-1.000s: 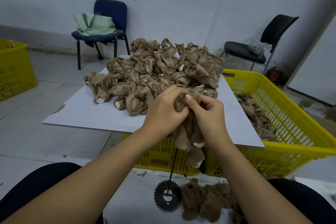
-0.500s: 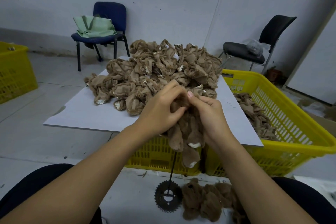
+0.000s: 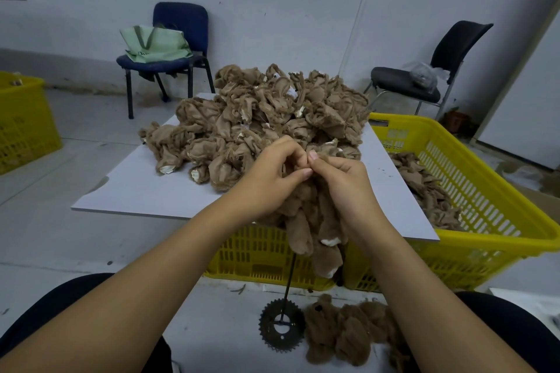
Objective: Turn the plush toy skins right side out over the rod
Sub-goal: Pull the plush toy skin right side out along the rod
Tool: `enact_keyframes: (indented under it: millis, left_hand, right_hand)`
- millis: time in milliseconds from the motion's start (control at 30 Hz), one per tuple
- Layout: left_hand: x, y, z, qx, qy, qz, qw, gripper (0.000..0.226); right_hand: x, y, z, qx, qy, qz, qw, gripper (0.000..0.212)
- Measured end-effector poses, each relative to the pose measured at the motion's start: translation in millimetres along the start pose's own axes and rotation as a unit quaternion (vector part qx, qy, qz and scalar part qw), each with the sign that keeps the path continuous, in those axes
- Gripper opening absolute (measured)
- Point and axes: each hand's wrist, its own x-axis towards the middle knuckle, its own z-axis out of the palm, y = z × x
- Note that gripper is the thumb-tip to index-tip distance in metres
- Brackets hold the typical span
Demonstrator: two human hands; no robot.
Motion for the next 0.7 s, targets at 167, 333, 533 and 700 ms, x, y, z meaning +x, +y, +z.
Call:
enact_keyframes:
  millis: [167,333,533,700]
  left_hand:
    - [-5,1,-7,-0.004,0.019,0.02,1.0,0.015]
    - [-8,0,-10,-0.015,0.039,0.023,0.999,0.012]
    - [-8,-4,-11,-0.059,0.028,-0.002,0.998,0.012]
    - [-5,-4,-14,-0.081,0.02,-0.008,0.997,0.016]
  right_hand:
    - [7,-10,-12,-0.117,0.022,-0.067,0.991,0.036]
    - [8,-18,-25,-0.11,-0.081,-0.062,0.989,0.015]
    - [6,-17,-23,-0.127,-0.138,-0.059,0.981,0.025]
    - [9,-19,-23,-0.126,-0.149,-0.071,0.978,0.019]
